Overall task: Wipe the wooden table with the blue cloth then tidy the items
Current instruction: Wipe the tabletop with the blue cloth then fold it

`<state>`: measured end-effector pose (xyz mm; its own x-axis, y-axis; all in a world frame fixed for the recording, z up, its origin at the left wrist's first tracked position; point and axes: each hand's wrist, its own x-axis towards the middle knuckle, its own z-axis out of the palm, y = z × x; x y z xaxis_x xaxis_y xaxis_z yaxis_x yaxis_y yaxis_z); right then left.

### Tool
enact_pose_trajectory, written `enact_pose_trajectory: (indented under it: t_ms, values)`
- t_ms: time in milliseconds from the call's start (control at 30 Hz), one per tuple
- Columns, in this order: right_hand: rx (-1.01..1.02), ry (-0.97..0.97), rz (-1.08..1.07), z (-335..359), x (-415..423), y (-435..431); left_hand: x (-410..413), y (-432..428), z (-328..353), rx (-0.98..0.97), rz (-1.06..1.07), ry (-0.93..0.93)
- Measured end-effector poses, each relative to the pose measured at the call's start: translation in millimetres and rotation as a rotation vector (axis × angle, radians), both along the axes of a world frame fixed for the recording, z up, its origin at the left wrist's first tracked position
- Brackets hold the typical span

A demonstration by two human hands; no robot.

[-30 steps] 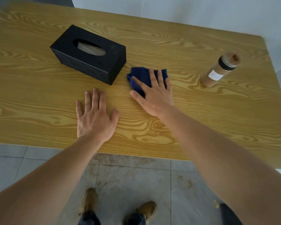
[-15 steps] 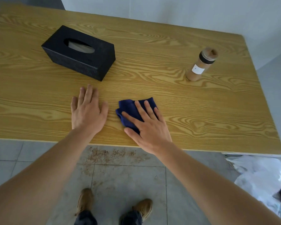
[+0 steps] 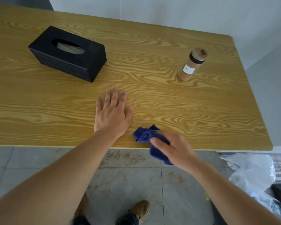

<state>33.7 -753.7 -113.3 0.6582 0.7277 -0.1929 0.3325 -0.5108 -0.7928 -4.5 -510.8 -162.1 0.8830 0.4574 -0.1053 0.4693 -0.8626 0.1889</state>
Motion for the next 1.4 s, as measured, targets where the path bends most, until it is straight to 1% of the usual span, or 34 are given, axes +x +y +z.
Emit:
enact_pose_trajectory:
  t_ms: [33,100,167,267,333,400,433,533,600,767,967,1200,1300,1400]
  values:
    - [0.001,0.051,-0.052,7,10,-2,0,0,-1,0.007,0.000,-0.001]
    - [0.066,0.084,-0.161,21,36,1,1,0,-1,0.013,0.004,-0.005]
    - [0.090,-0.002,-0.239,30,66,15,1,-1,-1,0.015,0.007,-0.005]
    - [0.023,-0.213,-0.303,26,113,53,1,-1,0,0.019,0.004,0.000]
    - [-0.030,-0.364,-0.267,17,141,79,1,0,0,0.023,0.003,0.002]
    - [-0.166,-0.522,-0.166,4,165,101,1,0,0,0.031,0.003,0.002]
    - [-0.254,-0.565,-0.112,-3,174,109,1,0,0,0.035,0.002,0.002]
    - [-0.431,-0.512,-0.024,-21,183,123,2,0,-1,0.041,0.002,0.001]
    - [-0.478,-0.511,0.003,-30,180,124,2,1,-3,0.046,0.003,-0.002]
    - [-0.499,-0.558,0.014,-32,155,109,3,-1,-1,0.047,0.009,0.003]
    - [-0.475,-0.608,0.051,-35,105,71,2,-1,-1,0.045,0.019,0.000]
    - [-0.448,-0.617,0.085,-34,42,27,3,-2,3,0.045,0.011,0.035]
    - [-0.420,-0.614,0.114,-34,22,10,5,-5,8,-0.011,0.040,0.026]
    - [-0.363,-0.620,0.105,-37,5,-8,18,-25,15,-0.091,0.018,-0.063]
